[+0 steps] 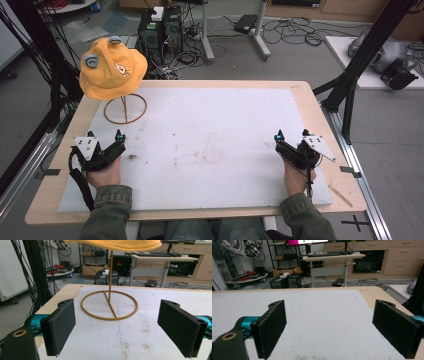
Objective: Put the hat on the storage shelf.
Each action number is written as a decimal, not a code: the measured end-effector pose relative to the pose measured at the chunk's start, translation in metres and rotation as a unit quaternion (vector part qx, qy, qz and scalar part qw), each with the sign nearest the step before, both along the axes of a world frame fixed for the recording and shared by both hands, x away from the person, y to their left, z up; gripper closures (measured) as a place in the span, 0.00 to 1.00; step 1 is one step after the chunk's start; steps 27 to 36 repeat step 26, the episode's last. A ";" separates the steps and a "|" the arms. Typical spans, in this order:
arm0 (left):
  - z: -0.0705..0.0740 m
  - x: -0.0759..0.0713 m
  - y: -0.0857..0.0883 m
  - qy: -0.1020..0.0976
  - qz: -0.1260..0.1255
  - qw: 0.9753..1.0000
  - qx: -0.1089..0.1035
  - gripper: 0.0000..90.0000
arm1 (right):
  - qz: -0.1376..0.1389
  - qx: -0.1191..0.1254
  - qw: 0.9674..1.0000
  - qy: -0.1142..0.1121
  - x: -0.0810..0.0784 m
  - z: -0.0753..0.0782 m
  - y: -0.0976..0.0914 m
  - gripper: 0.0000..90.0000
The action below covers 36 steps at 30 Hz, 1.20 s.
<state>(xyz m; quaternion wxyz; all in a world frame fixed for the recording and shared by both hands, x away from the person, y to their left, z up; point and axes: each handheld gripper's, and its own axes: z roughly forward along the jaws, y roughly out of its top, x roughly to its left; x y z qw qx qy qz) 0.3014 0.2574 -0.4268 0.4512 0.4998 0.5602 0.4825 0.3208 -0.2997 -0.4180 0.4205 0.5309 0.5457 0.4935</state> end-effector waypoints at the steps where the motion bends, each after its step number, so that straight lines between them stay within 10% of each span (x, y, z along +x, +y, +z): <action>1: 0.000 0.000 0.000 0.000 0.000 1.000 -0.001 0.17 | 0.000 0.000 1.000 0.000 0.000 0.000 0.000 0.13; 36: -0.001 0.001 -0.003 0.006 -0.012 1.000 0.004 0.17 | 0.007 0.008 1.000 0.012 0.007 -0.003 0.000 0.13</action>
